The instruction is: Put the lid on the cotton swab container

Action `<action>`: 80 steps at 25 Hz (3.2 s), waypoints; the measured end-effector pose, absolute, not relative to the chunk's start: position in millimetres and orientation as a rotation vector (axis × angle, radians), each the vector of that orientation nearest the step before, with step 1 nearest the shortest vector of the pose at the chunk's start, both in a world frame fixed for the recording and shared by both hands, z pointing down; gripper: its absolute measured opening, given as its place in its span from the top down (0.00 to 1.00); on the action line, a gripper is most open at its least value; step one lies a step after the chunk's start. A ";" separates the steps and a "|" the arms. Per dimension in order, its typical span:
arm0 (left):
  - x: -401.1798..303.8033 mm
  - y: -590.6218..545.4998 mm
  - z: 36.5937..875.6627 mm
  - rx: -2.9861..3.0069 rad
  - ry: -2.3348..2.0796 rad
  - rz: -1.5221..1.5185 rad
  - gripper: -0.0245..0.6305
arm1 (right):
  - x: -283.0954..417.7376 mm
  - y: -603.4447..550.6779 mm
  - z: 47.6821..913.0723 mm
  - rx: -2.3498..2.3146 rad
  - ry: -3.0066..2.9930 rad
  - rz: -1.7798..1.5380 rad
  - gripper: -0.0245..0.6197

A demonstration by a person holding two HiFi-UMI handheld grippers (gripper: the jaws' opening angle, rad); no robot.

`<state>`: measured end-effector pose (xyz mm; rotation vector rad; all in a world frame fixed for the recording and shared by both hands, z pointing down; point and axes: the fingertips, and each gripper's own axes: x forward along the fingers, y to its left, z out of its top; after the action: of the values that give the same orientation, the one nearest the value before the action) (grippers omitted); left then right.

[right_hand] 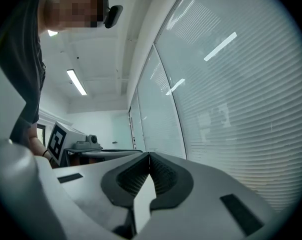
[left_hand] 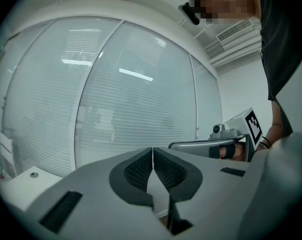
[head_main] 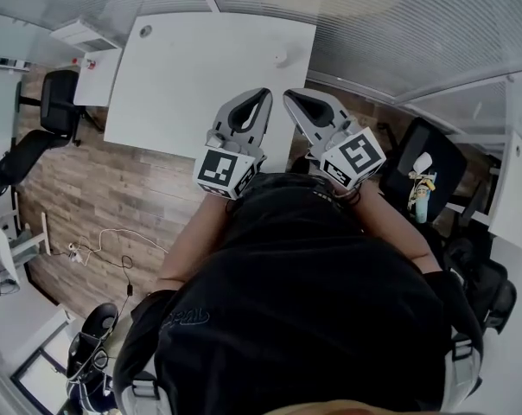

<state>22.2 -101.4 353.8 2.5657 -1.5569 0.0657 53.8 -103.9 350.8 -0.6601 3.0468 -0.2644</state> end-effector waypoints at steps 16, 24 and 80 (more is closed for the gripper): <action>13.1 -158.3 393.5 2.549 -1.502 0.197 0.88 | 67.9 -153.5 372.1 -0.789 3.013 -0.357 0.93; -2.3 -186.0 445.8 2.532 -1.378 0.327 0.80 | 55.5 -172.5 385.8 -0.907 2.996 -0.430 0.93; 6.7 -296.4 714.6 2.332 -1.287 0.777 0.44 | 132.9 -181.1 463.8 -1.332 2.937 -0.728 0.93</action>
<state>6.7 -296.4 714.6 2.3317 -1.2867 0.7775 132.9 -181.1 463.8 -1.3321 2.9366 -0.7277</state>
